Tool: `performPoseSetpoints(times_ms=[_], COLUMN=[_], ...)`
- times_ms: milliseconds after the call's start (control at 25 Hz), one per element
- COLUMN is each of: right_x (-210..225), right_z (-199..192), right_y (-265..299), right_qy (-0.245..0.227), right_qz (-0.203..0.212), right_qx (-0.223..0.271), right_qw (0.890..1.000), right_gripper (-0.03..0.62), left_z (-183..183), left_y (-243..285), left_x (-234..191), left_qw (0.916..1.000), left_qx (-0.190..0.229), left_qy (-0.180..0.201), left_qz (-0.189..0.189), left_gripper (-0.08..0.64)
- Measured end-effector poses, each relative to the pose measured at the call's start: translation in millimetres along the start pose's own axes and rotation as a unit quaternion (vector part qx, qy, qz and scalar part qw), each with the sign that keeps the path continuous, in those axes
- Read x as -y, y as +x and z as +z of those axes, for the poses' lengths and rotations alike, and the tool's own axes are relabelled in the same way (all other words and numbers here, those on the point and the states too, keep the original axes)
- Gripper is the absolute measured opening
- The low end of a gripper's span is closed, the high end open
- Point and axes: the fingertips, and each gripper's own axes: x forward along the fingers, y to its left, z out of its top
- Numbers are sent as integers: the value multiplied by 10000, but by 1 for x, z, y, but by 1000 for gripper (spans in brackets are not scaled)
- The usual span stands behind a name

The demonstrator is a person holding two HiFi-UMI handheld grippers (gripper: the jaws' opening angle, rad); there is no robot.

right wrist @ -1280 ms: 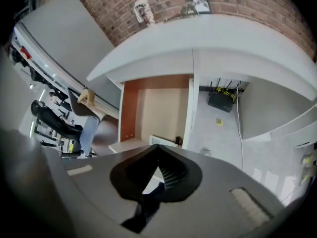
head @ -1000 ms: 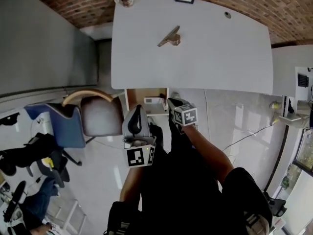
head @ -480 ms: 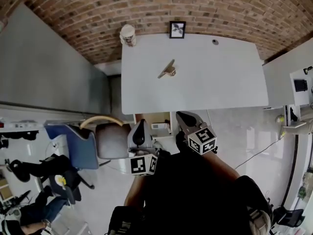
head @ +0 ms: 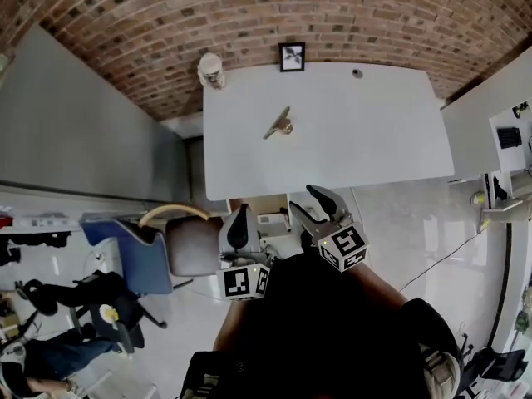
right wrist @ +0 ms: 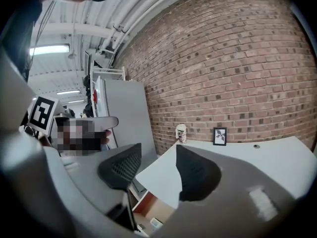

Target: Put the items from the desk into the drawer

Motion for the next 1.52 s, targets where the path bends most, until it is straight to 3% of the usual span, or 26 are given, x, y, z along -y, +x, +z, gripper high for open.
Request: performPoseSetpoints(times_ms=[800,1240,1520], right_x=[51,125,174], right_z=[-7,-23,-56], right_y=[28,91,144], right_qy=[227,80,-102], right_qz=[5,154,197], right_qx=[-252,-739,-1240], right_qw=[9994,9971,9920], right_gripper=[222,222,222], left_z=[1,-3,-5], left_y=[20,53,73], left_x=[-4,4,5], left_qw=[9996,9976,9952], left_qx=[-66,-223,-314], left_qy=[-74,-161,-171], left_qz=[271,632,911], left_gripper=[18,18,20])
